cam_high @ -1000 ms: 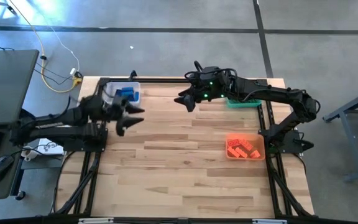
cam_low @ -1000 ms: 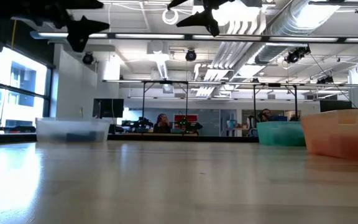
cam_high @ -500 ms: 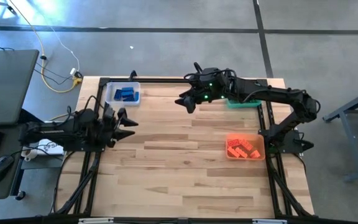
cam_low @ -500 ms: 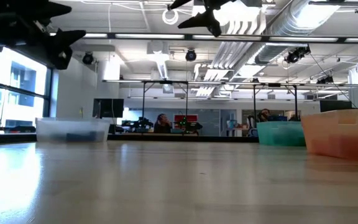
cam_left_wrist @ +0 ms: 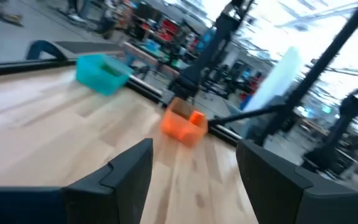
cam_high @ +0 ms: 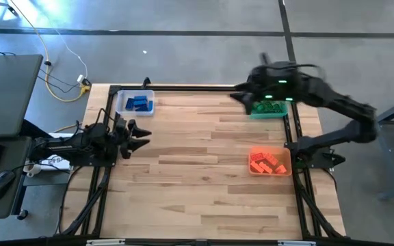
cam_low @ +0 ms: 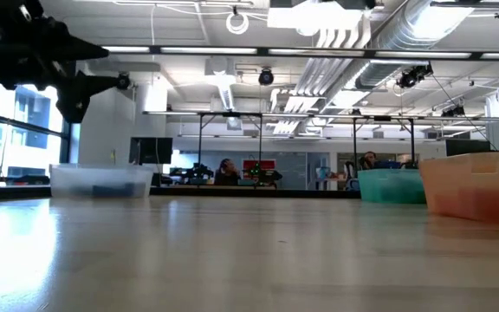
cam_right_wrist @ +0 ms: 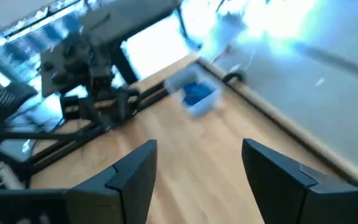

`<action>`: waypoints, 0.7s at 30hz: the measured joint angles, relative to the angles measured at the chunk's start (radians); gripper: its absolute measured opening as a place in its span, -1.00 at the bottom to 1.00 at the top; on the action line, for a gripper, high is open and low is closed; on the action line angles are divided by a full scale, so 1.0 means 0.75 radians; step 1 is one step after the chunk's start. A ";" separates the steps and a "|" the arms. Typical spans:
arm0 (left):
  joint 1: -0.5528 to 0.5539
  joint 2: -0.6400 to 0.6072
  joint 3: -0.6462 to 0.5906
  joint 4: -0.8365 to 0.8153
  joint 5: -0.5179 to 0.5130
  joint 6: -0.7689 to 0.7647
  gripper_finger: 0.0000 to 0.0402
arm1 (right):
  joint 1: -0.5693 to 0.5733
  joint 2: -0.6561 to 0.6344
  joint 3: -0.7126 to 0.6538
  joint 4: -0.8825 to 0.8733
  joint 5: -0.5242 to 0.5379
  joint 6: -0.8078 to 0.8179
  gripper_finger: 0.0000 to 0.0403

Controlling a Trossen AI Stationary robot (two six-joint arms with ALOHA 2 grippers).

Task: Sort & place blocks by color
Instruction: Return to Home Position

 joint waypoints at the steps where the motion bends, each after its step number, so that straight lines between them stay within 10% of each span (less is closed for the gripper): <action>1: 0.000 0.000 0.000 -0.004 -0.021 -0.001 0.09 | -0.002 -0.058 -0.009 -0.026 0.028 -0.019 0.11; 21: 0.000 0.025 0.001 -0.012 -0.042 0.491 0.09 | -0.001 -1.189 -1.424 0.772 0.058 -0.105 0.11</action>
